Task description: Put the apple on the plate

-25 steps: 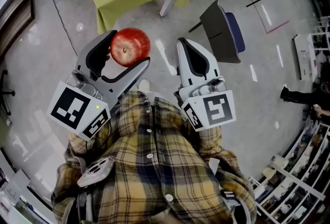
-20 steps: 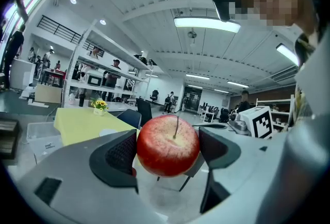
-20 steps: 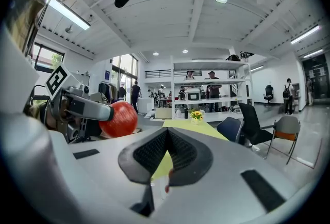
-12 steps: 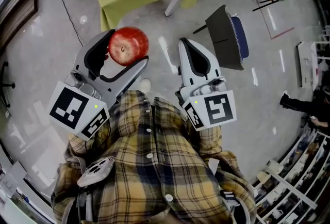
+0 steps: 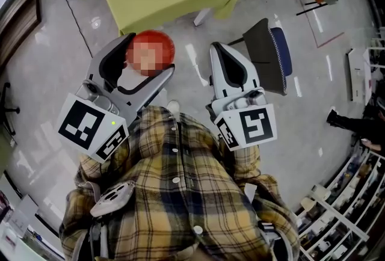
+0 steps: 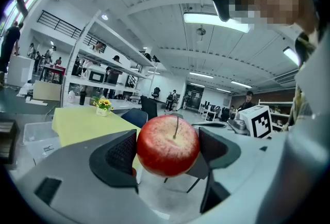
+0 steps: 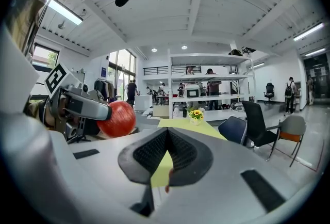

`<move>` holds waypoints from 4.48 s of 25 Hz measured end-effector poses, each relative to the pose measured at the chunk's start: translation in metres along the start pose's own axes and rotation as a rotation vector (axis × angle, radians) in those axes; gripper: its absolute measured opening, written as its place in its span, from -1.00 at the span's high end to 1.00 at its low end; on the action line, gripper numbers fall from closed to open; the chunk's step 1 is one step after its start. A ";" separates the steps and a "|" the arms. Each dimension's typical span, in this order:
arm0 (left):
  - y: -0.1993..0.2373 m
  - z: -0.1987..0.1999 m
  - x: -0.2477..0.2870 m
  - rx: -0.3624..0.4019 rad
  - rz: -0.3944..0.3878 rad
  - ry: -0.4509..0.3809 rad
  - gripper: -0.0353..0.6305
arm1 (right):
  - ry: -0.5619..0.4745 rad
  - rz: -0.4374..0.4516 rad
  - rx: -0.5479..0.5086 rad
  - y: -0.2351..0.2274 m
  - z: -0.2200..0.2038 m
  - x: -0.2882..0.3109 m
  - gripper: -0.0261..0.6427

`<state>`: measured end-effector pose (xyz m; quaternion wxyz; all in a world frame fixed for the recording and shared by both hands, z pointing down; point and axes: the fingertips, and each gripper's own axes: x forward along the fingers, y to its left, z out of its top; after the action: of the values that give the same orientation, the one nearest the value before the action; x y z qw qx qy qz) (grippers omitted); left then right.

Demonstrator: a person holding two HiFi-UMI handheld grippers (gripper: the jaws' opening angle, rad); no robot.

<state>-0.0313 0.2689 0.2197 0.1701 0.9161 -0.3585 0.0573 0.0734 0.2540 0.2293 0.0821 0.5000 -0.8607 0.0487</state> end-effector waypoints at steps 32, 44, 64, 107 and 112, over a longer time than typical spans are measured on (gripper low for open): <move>0.125 0.046 0.119 -0.051 0.029 0.005 -0.28 | 0.071 0.033 0.027 -0.097 0.008 0.157 0.94; 0.132 0.075 0.199 -0.078 0.130 -0.049 -0.28 | 0.084 0.150 -0.021 -0.175 0.019 0.191 0.94; 0.199 0.084 0.233 -0.113 0.238 -0.008 -0.28 | 0.125 0.267 0.019 -0.191 0.012 0.274 0.93; 0.316 0.071 0.305 -0.110 0.216 0.161 -0.28 | 0.217 0.304 0.062 -0.210 0.014 0.408 0.94; 0.320 0.061 0.319 -0.107 0.235 0.190 -0.28 | 0.237 0.321 0.065 -0.221 0.006 0.408 0.93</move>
<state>-0.0141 -0.1757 0.3216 0.2439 0.8480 -0.4479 0.1438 0.0661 -0.2039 0.3016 0.1579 0.3497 -0.9116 0.1476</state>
